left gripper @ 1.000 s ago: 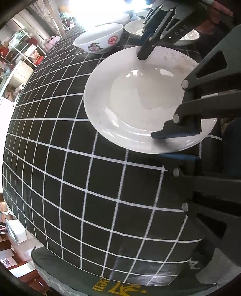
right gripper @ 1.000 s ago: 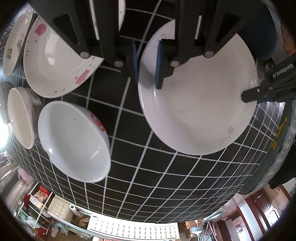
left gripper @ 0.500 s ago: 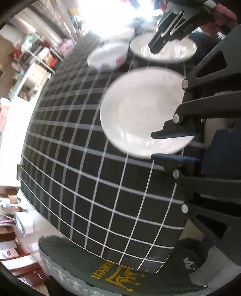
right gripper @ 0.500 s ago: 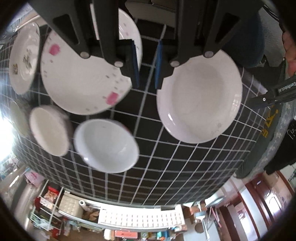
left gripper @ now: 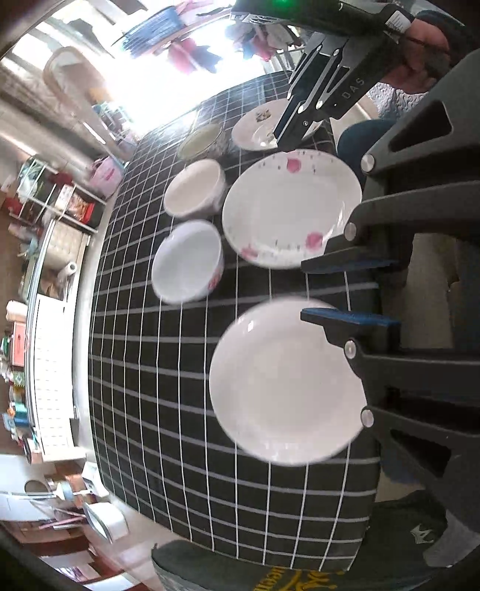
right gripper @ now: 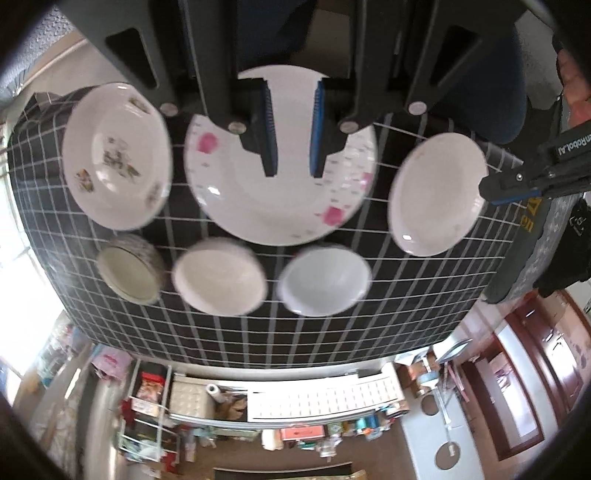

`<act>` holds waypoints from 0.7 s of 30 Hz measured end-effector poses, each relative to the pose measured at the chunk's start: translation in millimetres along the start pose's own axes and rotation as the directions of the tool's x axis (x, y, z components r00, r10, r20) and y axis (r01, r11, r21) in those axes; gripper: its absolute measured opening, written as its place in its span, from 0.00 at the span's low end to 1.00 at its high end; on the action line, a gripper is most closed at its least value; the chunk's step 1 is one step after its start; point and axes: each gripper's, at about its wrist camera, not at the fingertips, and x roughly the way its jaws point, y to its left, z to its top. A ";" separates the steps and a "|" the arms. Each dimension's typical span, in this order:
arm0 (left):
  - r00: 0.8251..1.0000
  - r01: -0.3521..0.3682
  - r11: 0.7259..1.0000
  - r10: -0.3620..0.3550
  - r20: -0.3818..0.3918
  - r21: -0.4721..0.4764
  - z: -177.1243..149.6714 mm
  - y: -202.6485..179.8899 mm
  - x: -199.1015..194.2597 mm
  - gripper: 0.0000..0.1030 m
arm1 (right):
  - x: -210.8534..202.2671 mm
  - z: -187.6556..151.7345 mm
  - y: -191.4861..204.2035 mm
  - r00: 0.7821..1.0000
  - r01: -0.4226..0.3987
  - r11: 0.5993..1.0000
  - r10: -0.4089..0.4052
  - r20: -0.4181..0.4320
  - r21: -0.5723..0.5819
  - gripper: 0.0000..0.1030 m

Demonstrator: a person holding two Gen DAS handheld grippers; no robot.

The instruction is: Organize plates and bowls

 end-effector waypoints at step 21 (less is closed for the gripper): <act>0.987 -0.067 0.997 0.073 -0.145 0.045 4.6 -34.7 105.4 0.23 | 58.8 -21.3 -84.3 0.990 0.064 0.993 -0.051 -0.131 0.096 0.21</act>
